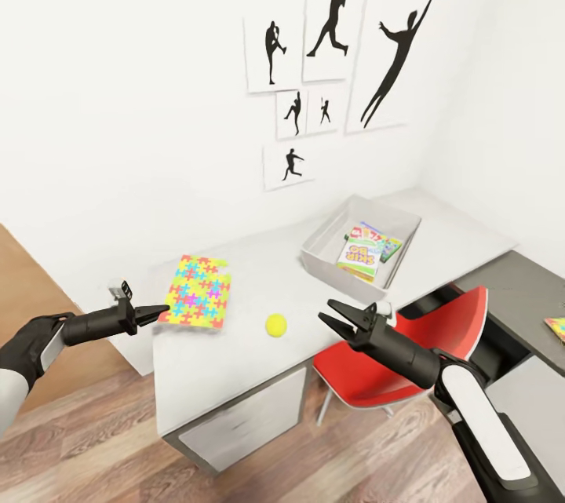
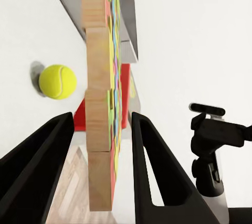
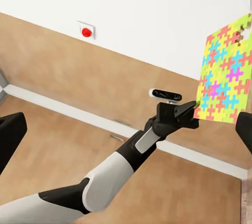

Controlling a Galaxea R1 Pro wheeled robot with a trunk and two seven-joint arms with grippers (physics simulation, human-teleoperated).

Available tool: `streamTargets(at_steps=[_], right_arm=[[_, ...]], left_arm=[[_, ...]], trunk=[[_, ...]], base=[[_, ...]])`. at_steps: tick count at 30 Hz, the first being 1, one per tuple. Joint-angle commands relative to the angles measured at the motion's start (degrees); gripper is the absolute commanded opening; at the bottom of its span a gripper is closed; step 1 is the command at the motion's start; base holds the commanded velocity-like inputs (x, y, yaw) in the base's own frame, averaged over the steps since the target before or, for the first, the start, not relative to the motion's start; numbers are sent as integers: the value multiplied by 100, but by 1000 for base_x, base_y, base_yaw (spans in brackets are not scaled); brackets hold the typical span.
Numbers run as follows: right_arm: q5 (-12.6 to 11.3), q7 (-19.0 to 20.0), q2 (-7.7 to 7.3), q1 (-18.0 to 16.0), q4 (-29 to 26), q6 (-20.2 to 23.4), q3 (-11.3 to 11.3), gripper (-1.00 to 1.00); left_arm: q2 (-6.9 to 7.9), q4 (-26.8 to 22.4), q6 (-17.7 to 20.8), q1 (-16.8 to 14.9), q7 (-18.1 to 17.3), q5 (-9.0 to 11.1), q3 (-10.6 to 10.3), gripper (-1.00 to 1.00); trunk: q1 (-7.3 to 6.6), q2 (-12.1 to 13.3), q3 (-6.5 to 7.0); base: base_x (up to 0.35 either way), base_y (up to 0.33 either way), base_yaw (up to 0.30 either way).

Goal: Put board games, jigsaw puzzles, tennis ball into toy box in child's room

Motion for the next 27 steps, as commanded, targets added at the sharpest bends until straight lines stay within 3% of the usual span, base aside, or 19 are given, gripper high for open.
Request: streamTargets(at_steps=[1,15,27], right_arm=[[-3,9,0,-6,2,-3,10,100],[-2,5,-5,-6,2,-293,158,100],[-9,-20,-5,-6,2,-295,162,100]], left_arm=[[1,-1,60,-2,-24,-2,1,-100],[1,-1,60,-5,-24,-7,1,-100],[3,-1,60,-5,-24,-7,1,-100]], trunk=[[-20,33,11],[-328,595,264],[-328,595,265]], base=[[0,0,-91],[0,0,-14],[0,0,-3]])
